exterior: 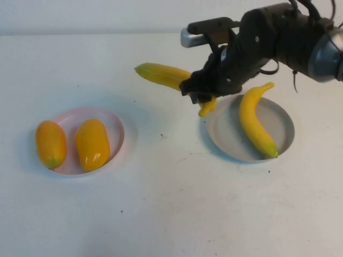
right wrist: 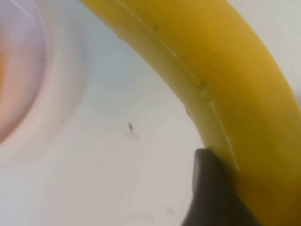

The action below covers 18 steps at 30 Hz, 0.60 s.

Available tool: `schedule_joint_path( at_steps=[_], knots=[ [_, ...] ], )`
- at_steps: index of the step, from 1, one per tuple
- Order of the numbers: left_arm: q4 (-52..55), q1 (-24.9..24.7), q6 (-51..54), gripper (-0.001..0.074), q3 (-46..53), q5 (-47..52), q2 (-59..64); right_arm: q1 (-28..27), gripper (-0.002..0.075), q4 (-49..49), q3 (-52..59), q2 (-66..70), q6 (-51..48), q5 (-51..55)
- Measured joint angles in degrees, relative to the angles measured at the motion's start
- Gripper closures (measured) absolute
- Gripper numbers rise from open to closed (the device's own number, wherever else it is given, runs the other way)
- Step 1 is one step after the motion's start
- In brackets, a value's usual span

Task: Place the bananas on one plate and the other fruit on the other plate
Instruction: Put another type of fruit in the right plate

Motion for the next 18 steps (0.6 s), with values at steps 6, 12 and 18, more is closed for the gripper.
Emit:
schedule_joint_path(
  at_steps=[6, 12, 18],
  knots=[
    [0.00, 0.00, 0.00, 0.0734, 0.00, 0.00, 0.00, -0.49, 0.0412, -3.50, 13.94, -7.20, 14.36, -1.26],
    [0.00, 0.00, 0.00, 0.0734, 0.00, 0.00, 0.00, -2.16, 0.0412, -3.64, 21.74, -7.52, 21.04, -3.56],
    [0.00, 0.00, 0.00, 0.0734, 0.00, 0.00, 0.00, -3.80, 0.0412, -4.87, 22.53, -7.42, 24.72, -4.92]
  ],
)
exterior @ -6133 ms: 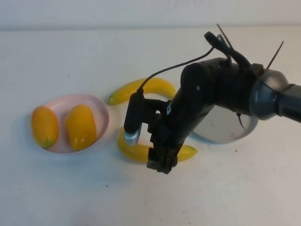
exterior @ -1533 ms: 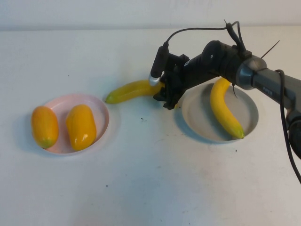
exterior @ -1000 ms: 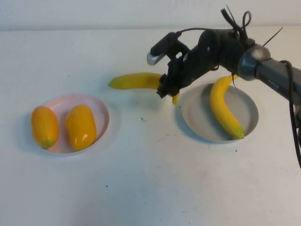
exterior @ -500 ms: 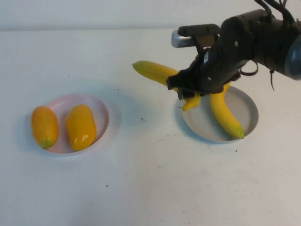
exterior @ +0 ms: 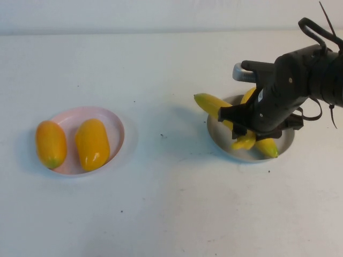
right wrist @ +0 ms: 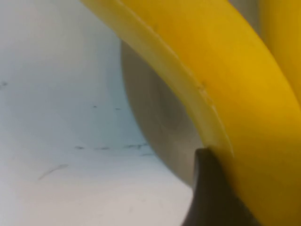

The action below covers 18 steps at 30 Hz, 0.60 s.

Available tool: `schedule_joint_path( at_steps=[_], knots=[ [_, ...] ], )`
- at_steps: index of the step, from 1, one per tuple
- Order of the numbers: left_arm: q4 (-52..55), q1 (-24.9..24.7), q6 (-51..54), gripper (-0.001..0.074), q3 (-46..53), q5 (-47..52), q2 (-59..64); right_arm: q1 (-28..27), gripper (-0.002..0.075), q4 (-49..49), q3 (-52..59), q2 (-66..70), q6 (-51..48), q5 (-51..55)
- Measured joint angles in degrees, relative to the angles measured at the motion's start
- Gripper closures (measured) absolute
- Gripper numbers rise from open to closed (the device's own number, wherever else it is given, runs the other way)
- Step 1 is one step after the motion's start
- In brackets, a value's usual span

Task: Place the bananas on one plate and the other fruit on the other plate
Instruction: Put another type of fruit in the right plate

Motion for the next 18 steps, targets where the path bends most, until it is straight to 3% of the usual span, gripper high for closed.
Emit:
schedule_joint_path(
  at_steps=[8, 15, 18],
  knots=[
    [0.00, 0.00, 0.00, 0.0734, 0.00, 0.00, 0.00, -0.05, 0.0399, -3.26, 0.03, 0.68, 3.50, 4.13],
    [0.00, 0.00, 0.00, 0.0734, 0.00, 0.00, 0.00, -0.05, 0.0251, -3.47, 0.11, 0.68, 3.63, 5.02],
    [0.00, 0.00, 0.00, 0.0734, 0.00, 0.00, 0.00, -0.05, 0.0228, -3.47, 0.11, 0.68, 3.63, 5.57]
  ],
)
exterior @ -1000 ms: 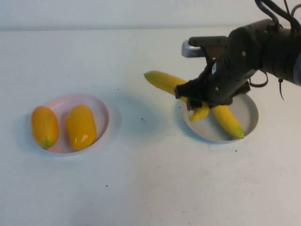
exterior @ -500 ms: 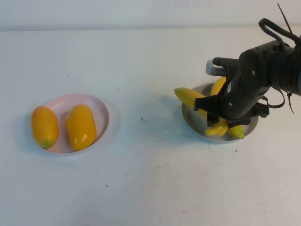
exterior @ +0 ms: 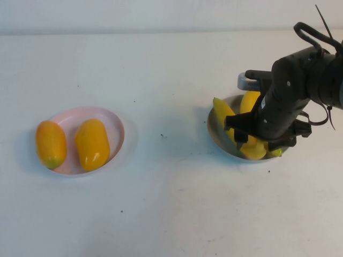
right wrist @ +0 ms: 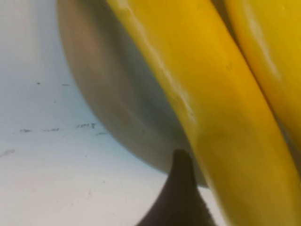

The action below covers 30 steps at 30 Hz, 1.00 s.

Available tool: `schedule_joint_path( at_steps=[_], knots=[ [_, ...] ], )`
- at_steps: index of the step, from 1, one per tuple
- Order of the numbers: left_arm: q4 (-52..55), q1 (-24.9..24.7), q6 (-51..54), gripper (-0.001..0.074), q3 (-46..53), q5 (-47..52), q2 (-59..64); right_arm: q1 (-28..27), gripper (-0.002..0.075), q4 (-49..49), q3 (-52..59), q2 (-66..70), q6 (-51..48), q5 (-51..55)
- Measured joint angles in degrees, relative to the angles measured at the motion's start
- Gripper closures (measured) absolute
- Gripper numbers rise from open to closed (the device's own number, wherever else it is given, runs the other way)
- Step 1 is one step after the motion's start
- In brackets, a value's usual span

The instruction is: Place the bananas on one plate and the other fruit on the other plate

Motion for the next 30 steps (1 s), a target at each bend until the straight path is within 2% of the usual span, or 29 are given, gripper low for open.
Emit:
schedule_joint_path(
  at_steps=[5, 8, 12, 15, 17, 21, 26, 30],
  knots=[
    [0.00, 0.00, 0.00, 0.0734, 0.00, 0.00, 0.00, 0.57, 0.0251, -0.69, 0.43, -1.85, 0.00, 2.14],
    [0.00, 0.00, 0.00, 0.0734, 0.00, 0.00, 0.00, 1.77, 0.0316, -1.71, 3.13, -7.17, 0.00, 2.19],
    [0.00, 0.00, 0.00, 0.0734, 0.00, 0.00, 0.00, 2.54, 0.0482, -2.56, 11.30, -16.92, -0.10, 1.29],
    [0.00, 0.00, 0.00, 0.0734, 0.00, 0.00, 0.00, 2.54, 0.0649, -2.78, 17.39, -23.31, -2.75, 1.90],
    [0.00, 0.00, 0.00, 0.0734, 0.00, 0.00, 0.00, 2.54, 0.0699, -2.40, 20.46, -26.48, -4.05, 3.33],
    [0.00, 0.00, 0.00, 0.0734, 0.00, 0.00, 0.00, 2.54, 0.0733, -0.43, 26.26, -32.42, -9.54, 4.99],
    [0.00, 0.00, 0.00, 0.0734, 0.00, 0.00, 0.00, 2.54, 0.0739, 5.57, 32.46, -39.10, -19.81, 6.04],
    [0.00, 0.00, 0.00, 0.0734, 0.00, 0.00, 0.00, 2.67, 0.0741, 7.99, 33.41, -42.41, -23.22, 10.59]
  ],
)
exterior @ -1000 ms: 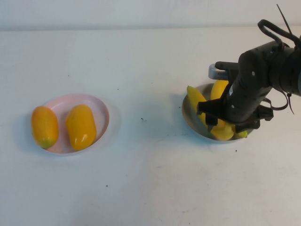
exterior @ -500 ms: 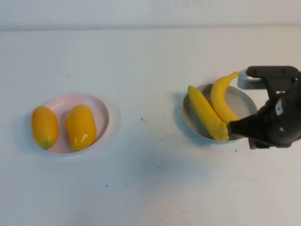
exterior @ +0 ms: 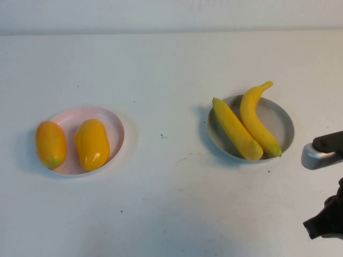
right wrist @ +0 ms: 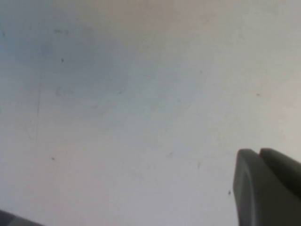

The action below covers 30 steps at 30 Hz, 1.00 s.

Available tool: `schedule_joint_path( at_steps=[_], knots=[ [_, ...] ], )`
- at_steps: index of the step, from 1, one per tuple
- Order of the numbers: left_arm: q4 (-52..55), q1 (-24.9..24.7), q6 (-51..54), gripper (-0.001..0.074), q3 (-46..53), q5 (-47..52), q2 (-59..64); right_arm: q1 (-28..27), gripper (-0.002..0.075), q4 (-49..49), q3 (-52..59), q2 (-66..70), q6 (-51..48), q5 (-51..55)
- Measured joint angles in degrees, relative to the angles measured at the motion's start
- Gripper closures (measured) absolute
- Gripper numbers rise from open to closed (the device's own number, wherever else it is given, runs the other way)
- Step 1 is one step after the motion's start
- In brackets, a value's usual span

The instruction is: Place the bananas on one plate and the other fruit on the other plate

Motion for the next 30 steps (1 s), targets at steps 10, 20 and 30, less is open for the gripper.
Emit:
schedule_joint_path(
  at_steps=[10, 20, 30],
  knots=[
    [0.00, 0.00, 0.00, 0.0734, 0.00, 0.00, 0.00, 0.00, 0.0741, 1.10, 5.52, -0.69, -9.57, -12.94],
    [0.00, 0.00, 0.00, 0.0734, 0.00, 0.00, 0.00, -8.85, 0.0741, -0.50, 24.62, -15.60, -9.57, -41.49],
    [0.00, 0.00, 0.00, 0.0734, 0.00, 0.00, 0.00, -21.48, 0.0742, -0.50, 40.94, -45.60, -9.57, -49.09]
  ],
)
